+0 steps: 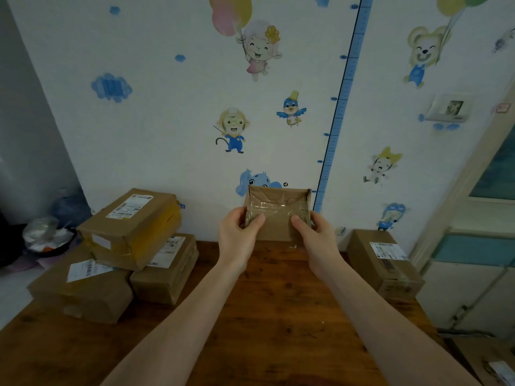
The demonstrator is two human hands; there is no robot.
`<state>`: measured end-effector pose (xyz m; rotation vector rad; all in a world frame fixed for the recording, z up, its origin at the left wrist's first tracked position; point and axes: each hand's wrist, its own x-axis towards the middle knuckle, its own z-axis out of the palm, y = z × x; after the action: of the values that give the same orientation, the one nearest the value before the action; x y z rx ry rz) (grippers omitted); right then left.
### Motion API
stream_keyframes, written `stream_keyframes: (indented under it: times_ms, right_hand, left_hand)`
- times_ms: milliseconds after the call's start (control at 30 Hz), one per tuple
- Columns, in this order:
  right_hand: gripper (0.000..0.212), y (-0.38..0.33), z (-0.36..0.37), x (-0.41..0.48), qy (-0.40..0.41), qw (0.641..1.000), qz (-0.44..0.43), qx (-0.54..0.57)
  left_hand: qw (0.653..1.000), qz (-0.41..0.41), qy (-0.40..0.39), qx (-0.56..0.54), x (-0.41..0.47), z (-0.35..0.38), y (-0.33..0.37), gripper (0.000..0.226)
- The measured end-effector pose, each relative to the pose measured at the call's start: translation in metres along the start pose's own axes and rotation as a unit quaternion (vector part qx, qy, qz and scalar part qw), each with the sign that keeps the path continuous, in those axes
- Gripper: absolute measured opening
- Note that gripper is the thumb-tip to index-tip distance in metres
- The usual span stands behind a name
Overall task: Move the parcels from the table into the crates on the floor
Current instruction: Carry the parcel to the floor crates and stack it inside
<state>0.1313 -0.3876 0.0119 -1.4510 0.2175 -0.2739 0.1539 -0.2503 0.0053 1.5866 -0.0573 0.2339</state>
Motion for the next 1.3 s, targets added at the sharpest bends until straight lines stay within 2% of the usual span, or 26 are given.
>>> stream_keyframes:
  times_ms: [100,267,433,533,600,700,833,967,1033,1100,1200,1267,1300]
  right_hand:
    - [0.033,0.001,-0.001,0.001,-0.013,0.999,0.044,0.011]
    - [0.026,0.002,-0.003,-0.001,-0.008,0.997,0.058,0.046]
    - [0.026,0.001,-0.004,0.001,0.004,0.995,0.092,0.047]
    - [0.045,-0.001,-0.005,0.006,0.020,0.989,0.139,0.053]
    - [0.049,-0.001,-0.006,0.007,0.028,0.986,0.155,0.050]
    - [0.045,0.002,-0.007,0.006,0.032,0.982,0.169,0.083]
    - [0.039,0.004,-0.006,0.004,0.032,0.978,0.174,0.112]
    - [0.019,0.001,-0.007,0.004,0.027,0.976,0.176,0.128]
    - [0.021,0.000,-0.009,0.004,0.026,0.980,0.158,0.118]
    - [0.036,0.000,-0.008,0.001,0.027,0.985,0.142,0.096]
    - [0.031,0.001,-0.007,0.000,0.026,0.989,0.140,0.031]
    - [0.034,0.001,-0.006,-0.001,0.022,0.989,0.145,-0.019]
    - [0.042,0.001,-0.006,-0.001,0.015,0.987,0.154,-0.046]
  left_hand:
    - [1.000,0.015,-0.026,0.009,-0.001,-0.004,0.001,0.028]
    - [0.995,0.018,-0.092,0.023,-0.003,-0.007,0.005,0.030]
    - [0.994,-0.019,-0.104,-0.002,-0.004,-0.010,0.005,0.041]
    - [0.994,-0.041,-0.105,-0.010,-0.005,-0.010,0.010,0.041]
    - [0.992,-0.062,-0.112,-0.021,-0.008,-0.009,0.015,0.042]
    - [0.992,-0.086,-0.087,-0.021,-0.008,-0.008,0.018,0.044]
    - [0.993,-0.079,-0.081,-0.035,-0.011,-0.008,0.019,0.044]
    - [0.997,-0.058,-0.050,0.005,-0.011,-0.009,0.015,0.035]
    - [0.998,-0.055,-0.039,0.020,-0.010,-0.009,0.014,0.024]
    - [0.997,-0.073,-0.029,0.015,-0.011,-0.010,0.014,0.037]
    - [0.978,-0.177,-0.045,-0.100,-0.009,-0.013,0.011,0.053]
    - [0.974,-0.186,-0.065,-0.115,-0.010,-0.012,0.010,0.051]
    - [0.978,-0.172,-0.067,-0.098,-0.010,-0.011,0.010,0.048]
